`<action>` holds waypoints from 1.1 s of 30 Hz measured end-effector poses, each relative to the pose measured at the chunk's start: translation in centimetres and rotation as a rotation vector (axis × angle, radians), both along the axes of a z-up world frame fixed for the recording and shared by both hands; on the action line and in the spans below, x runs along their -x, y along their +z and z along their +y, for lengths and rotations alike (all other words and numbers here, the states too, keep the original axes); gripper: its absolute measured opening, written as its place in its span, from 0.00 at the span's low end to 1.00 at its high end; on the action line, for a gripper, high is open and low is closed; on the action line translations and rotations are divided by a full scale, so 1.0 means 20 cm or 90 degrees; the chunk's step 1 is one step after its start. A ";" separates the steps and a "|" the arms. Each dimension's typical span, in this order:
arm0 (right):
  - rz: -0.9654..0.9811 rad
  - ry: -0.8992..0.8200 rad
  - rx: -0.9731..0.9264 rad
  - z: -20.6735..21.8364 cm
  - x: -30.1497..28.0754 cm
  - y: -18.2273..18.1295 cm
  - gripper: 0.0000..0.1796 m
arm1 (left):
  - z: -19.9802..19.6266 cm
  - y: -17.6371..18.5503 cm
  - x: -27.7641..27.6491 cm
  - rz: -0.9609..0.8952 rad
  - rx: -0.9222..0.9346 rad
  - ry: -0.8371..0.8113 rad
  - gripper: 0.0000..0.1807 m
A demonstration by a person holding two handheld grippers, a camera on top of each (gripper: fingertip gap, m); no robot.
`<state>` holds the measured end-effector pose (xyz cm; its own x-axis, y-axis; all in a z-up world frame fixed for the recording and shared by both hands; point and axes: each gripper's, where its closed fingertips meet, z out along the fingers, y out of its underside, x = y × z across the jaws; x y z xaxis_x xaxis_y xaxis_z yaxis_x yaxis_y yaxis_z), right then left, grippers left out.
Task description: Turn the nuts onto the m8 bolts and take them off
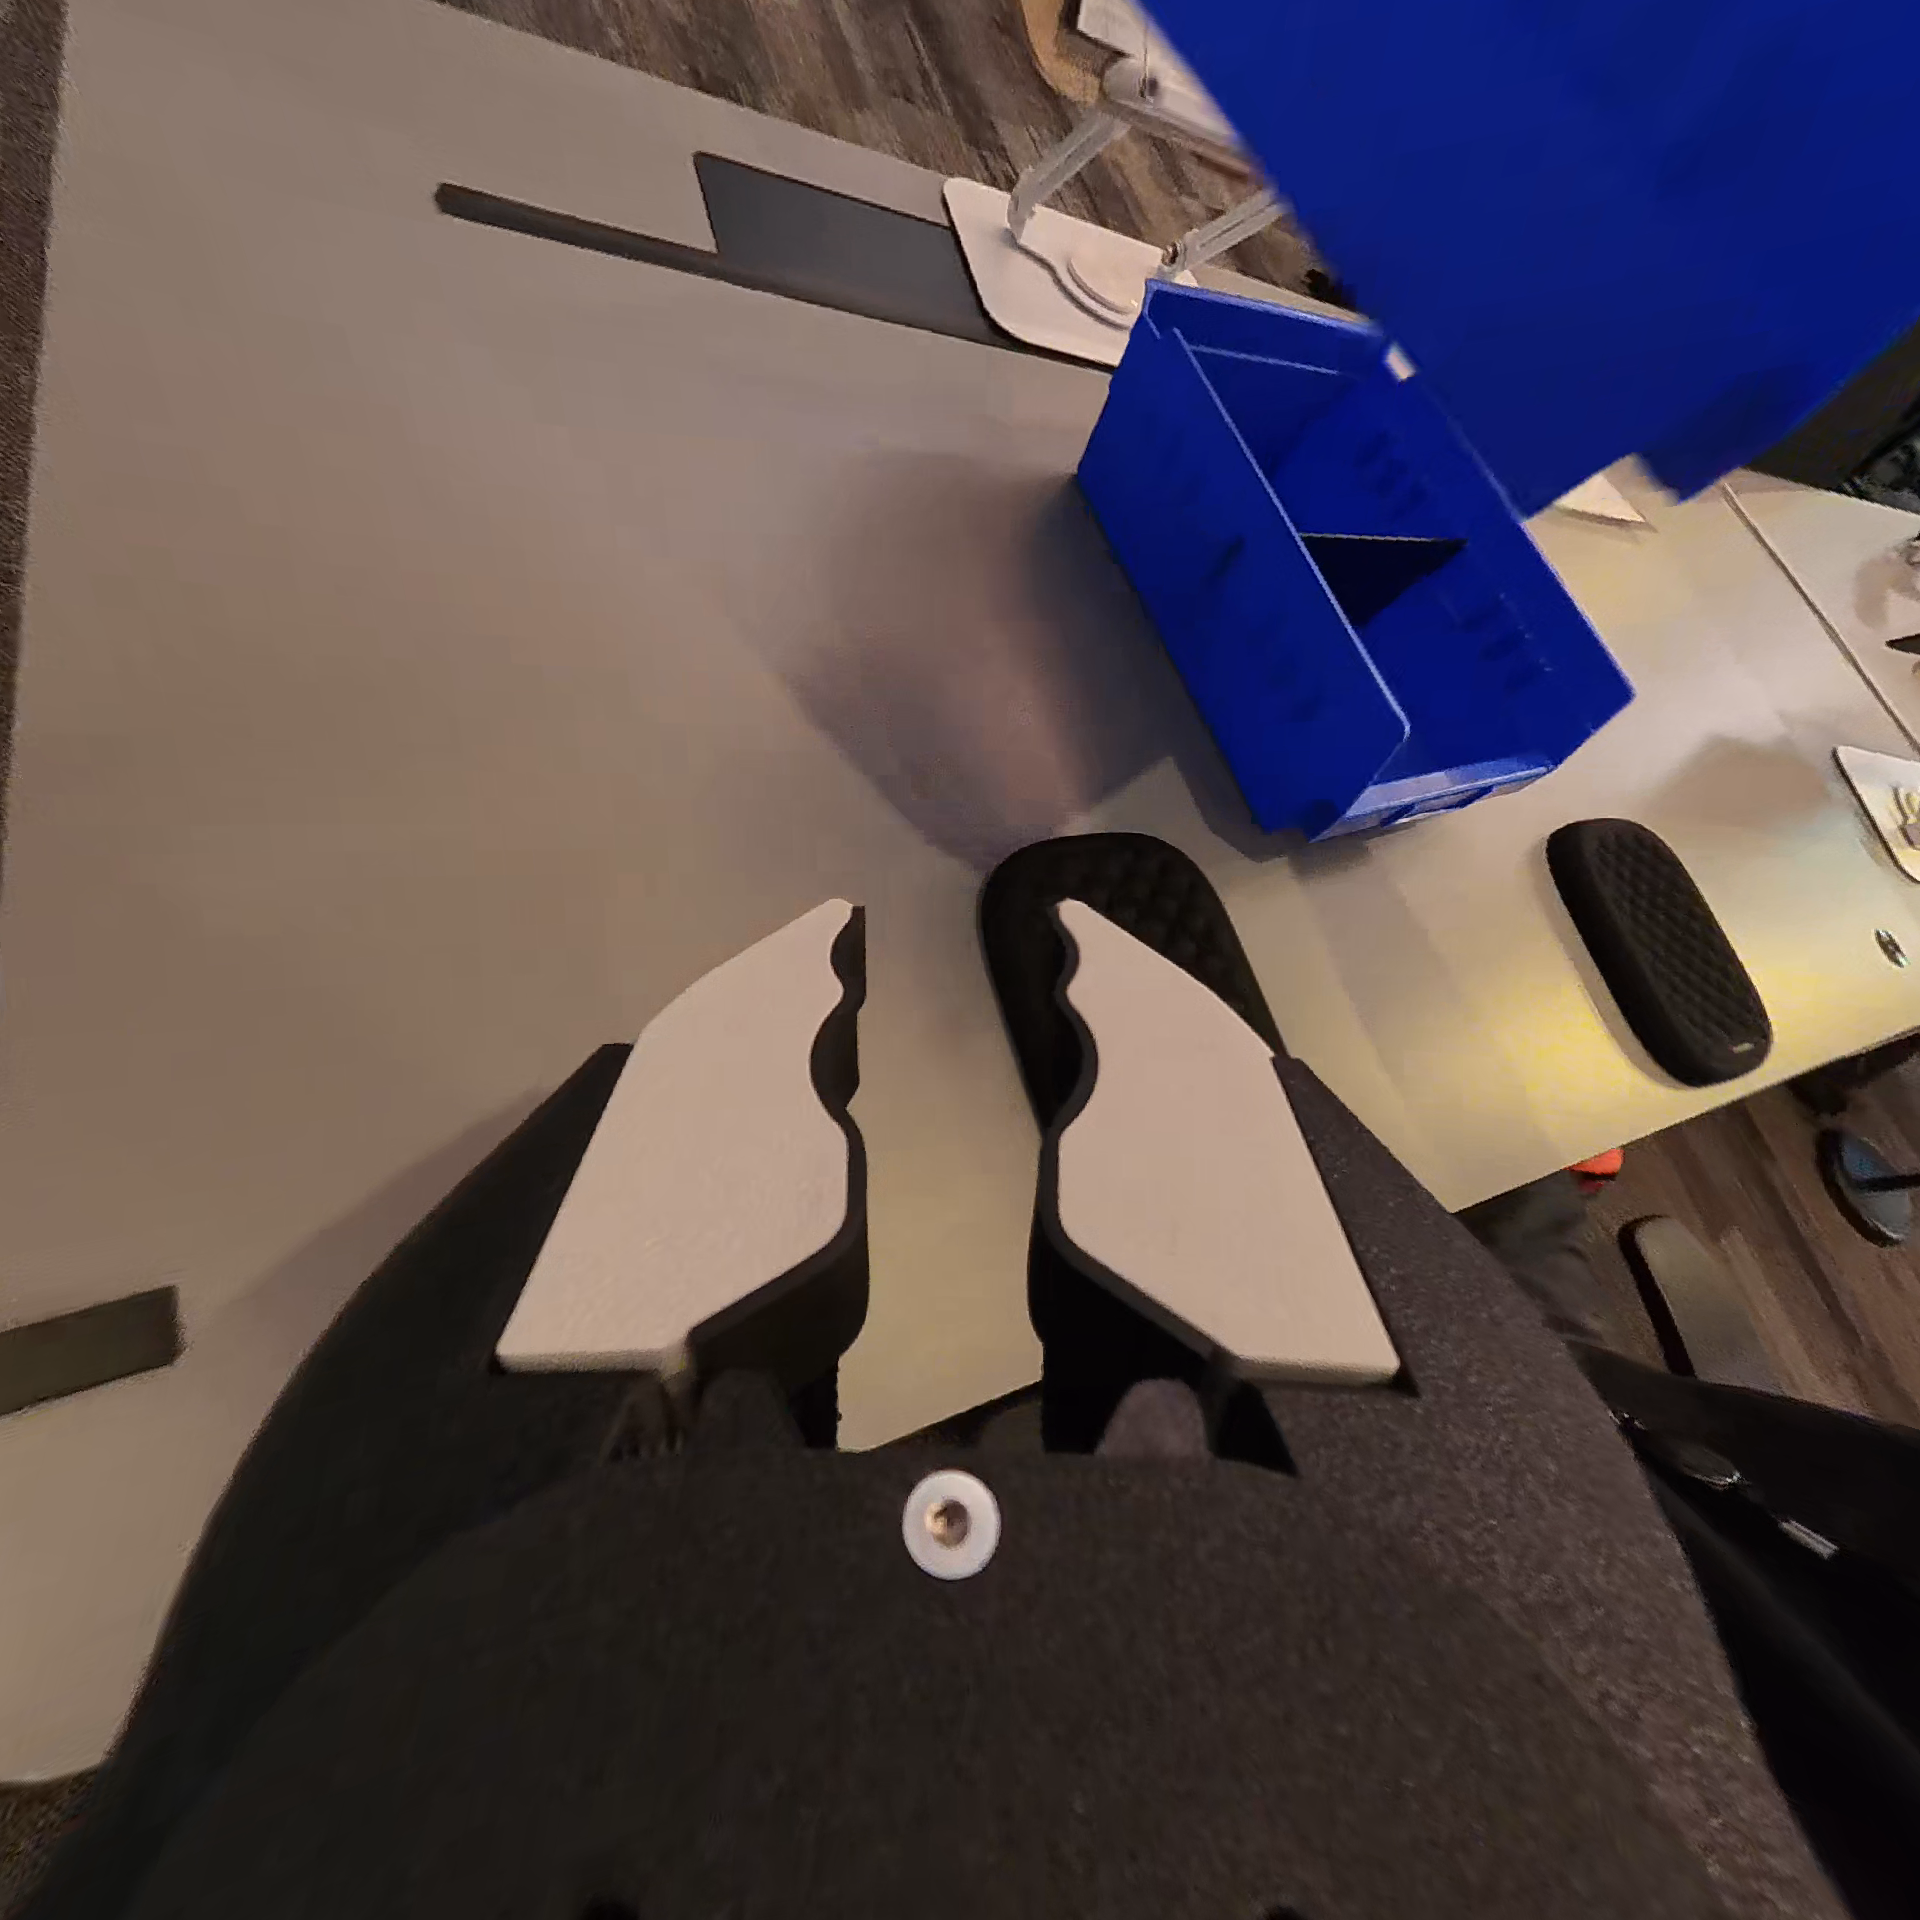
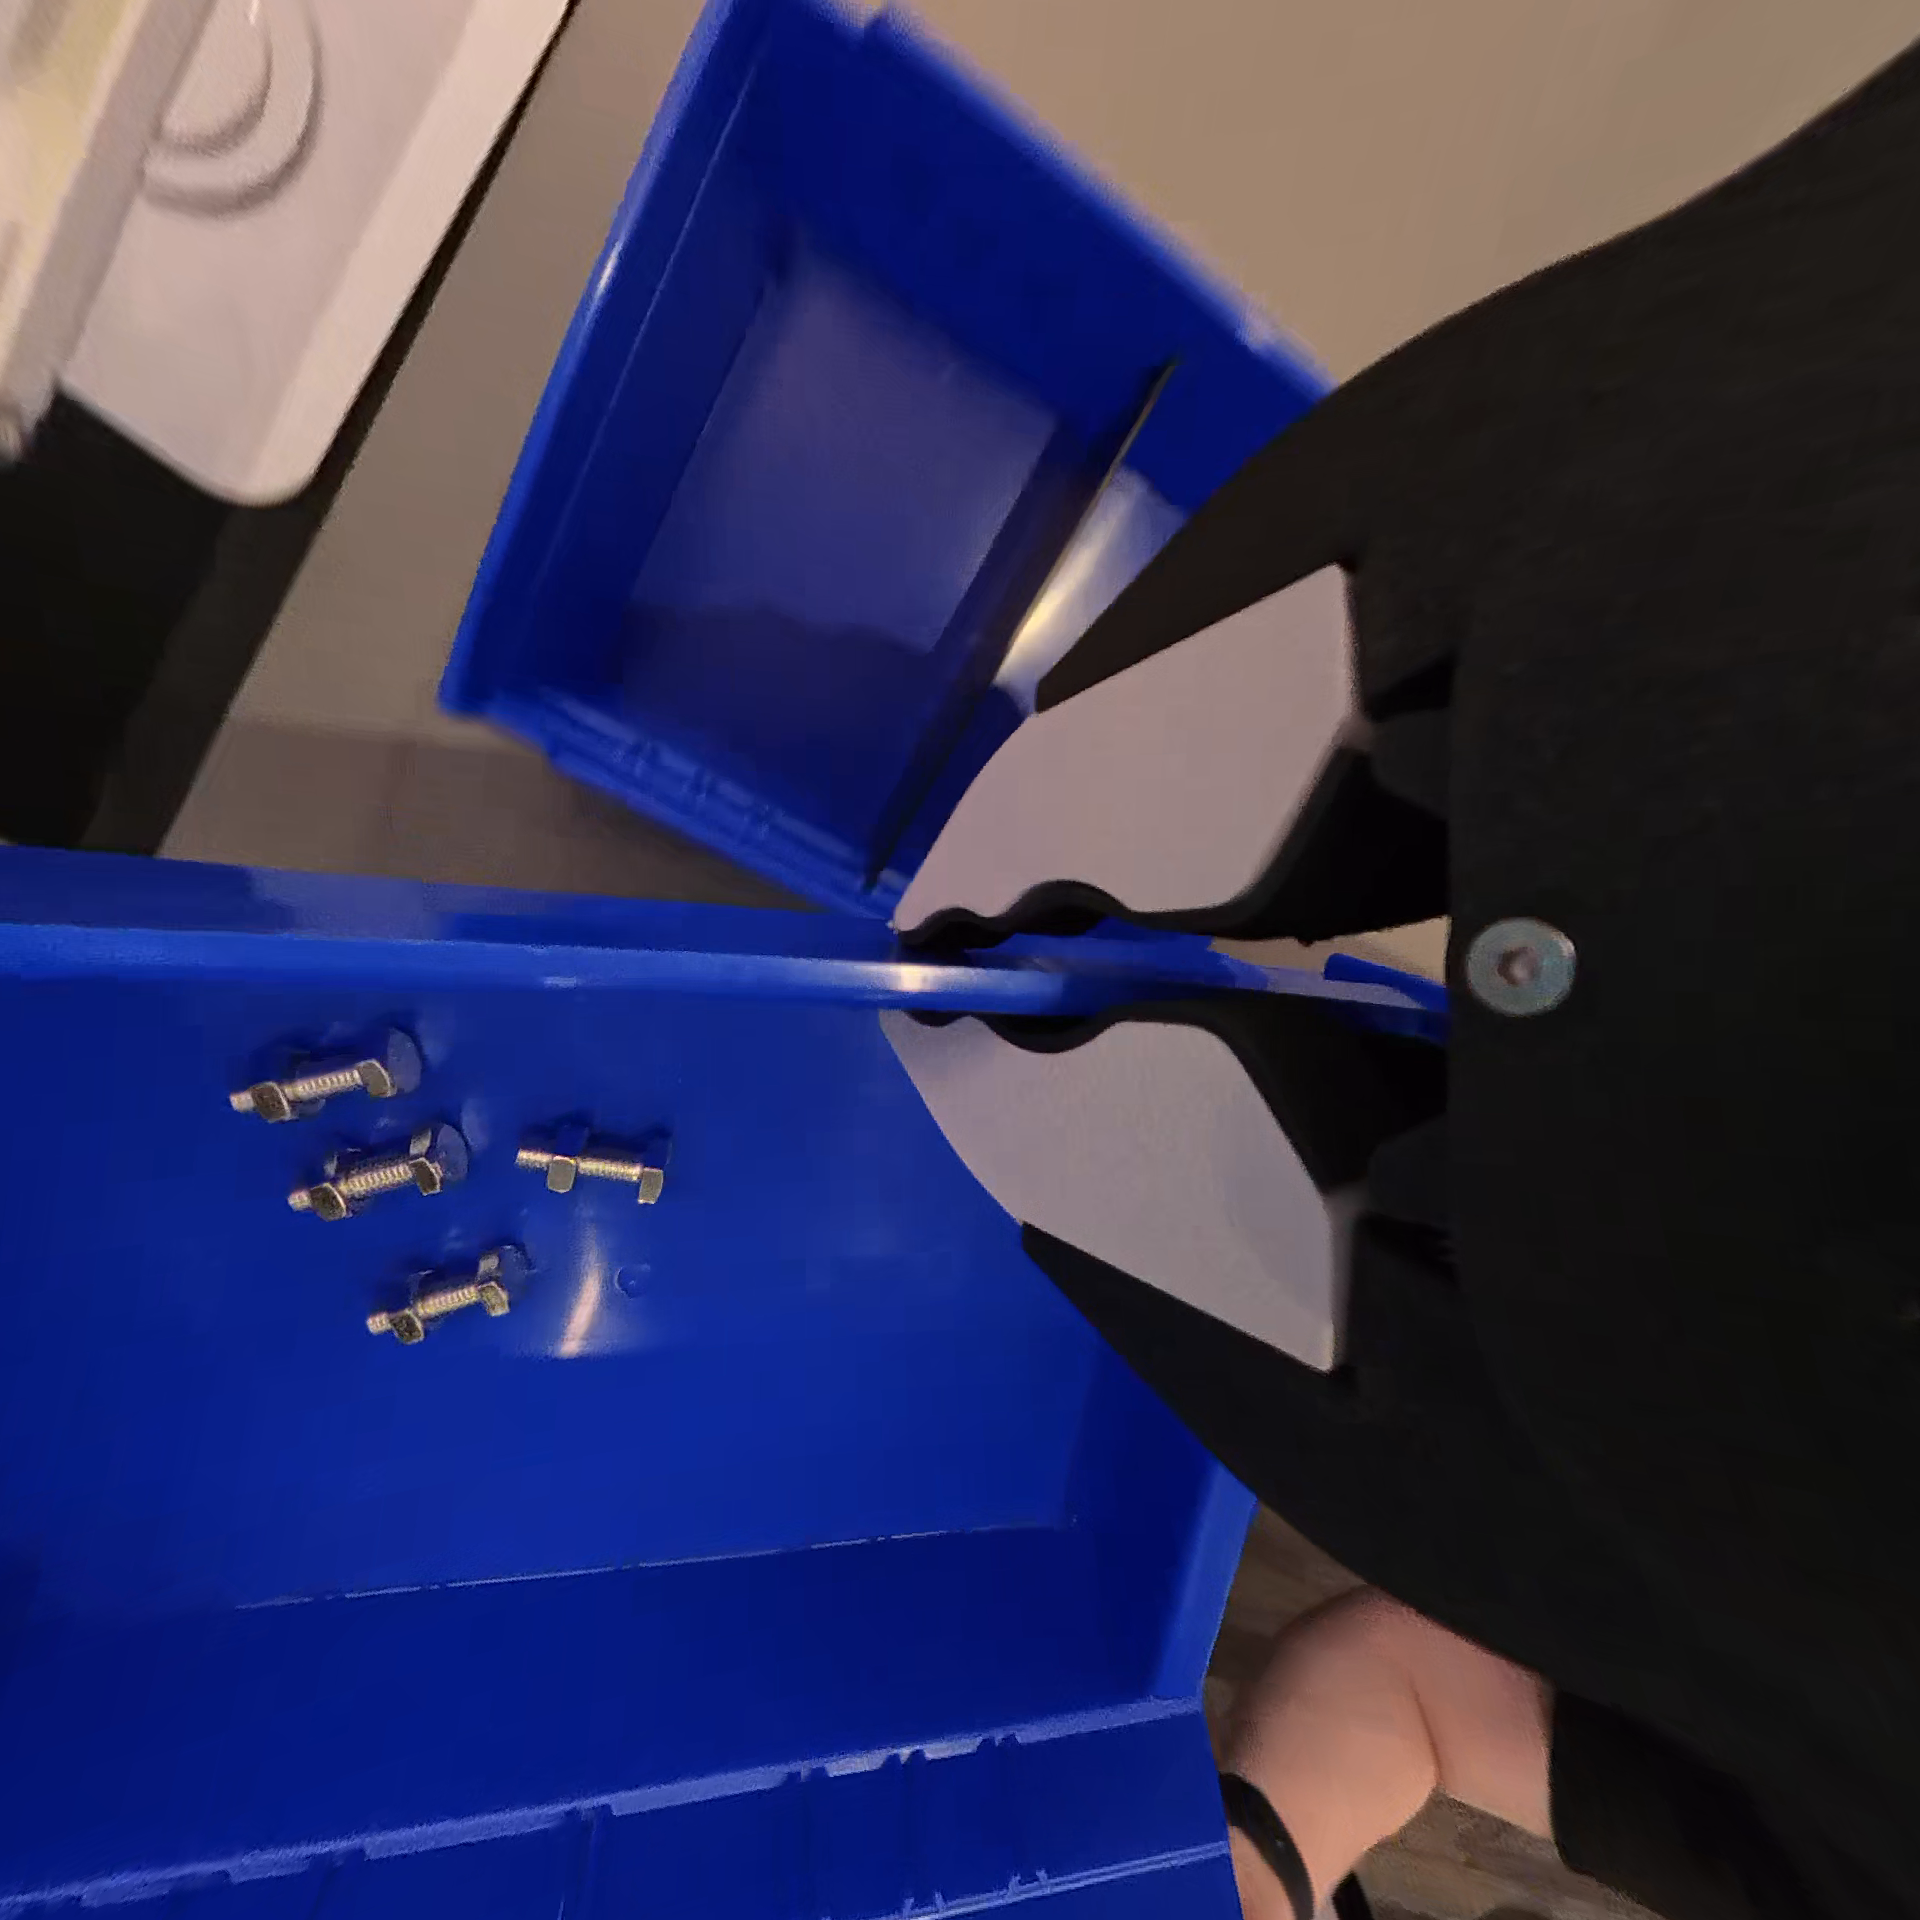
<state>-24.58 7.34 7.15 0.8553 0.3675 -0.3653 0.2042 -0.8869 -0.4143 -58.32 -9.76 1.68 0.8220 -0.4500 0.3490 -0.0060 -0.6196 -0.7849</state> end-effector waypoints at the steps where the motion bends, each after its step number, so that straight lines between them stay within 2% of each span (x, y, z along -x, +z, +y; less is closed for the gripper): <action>1: -0.003 0.011 0.005 0.02 0.10 -0.05 0.03 | -0.01 0.00 0.01 0.002 -0.007 0.006 0.18; 9: -0.036 0.073 0.069 0.13 0.63 -0.49 0.04 | 0.02 -0.02 0.12 0.036 -0.021 0.041 0.21; 17: -0.069 0.079 0.099 0.17 0.86 -0.82 0.04 | 0.18 -0.07 0.23 0.024 0.013 0.076 0.22; 22: -0.075 0.070 0.090 0.18 0.91 -0.88 0.04 | 0.34 -0.12 0.23 0.021 0.051 0.095 0.22; 26: -0.069 0.069 0.147 0.11 0.93 -0.95 0.06 | 0.46 -0.21 0.22 0.029 0.096 0.125 0.22; 28: -0.078 0.072 0.119 0.13 0.94 -0.94 0.06 | 0.50 -0.25 0.18 0.019 0.123 0.133 0.23; 33: -0.101 0.091 0.023 0.20 0.94 -0.82 0.13 | 0.57 -0.38 0.08 0.022 0.177 0.142 0.27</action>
<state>-43.45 11.32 -9.33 0.8428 0.4789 -0.2458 0.3893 -0.8576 -0.3360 -60.01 1.56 -5.84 0.9031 -0.1498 0.4025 0.1298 -0.7982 -0.5883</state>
